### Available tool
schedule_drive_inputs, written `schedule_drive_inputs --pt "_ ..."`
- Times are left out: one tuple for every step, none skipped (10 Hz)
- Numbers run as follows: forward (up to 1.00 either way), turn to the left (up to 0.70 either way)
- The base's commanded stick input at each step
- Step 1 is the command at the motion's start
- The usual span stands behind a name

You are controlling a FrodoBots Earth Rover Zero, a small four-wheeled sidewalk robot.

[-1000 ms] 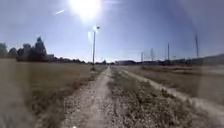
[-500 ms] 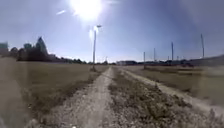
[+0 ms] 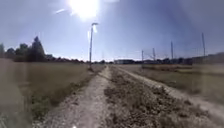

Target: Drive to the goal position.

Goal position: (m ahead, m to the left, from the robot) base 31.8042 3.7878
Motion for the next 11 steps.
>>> schedule_drive_inputs --pt "0.85 0.0" --pt "0.85 0.0" --pt "0.85 0.0" --pt "0.85 0.0" --pt "0.85 0.0" --pt "0.85 -0.02" --pt "0.85 -0.31" --pt "0.85 -0.24" --pt "0.85 -0.09" --pt "0.85 0.0" --pt "0.85 0.0"
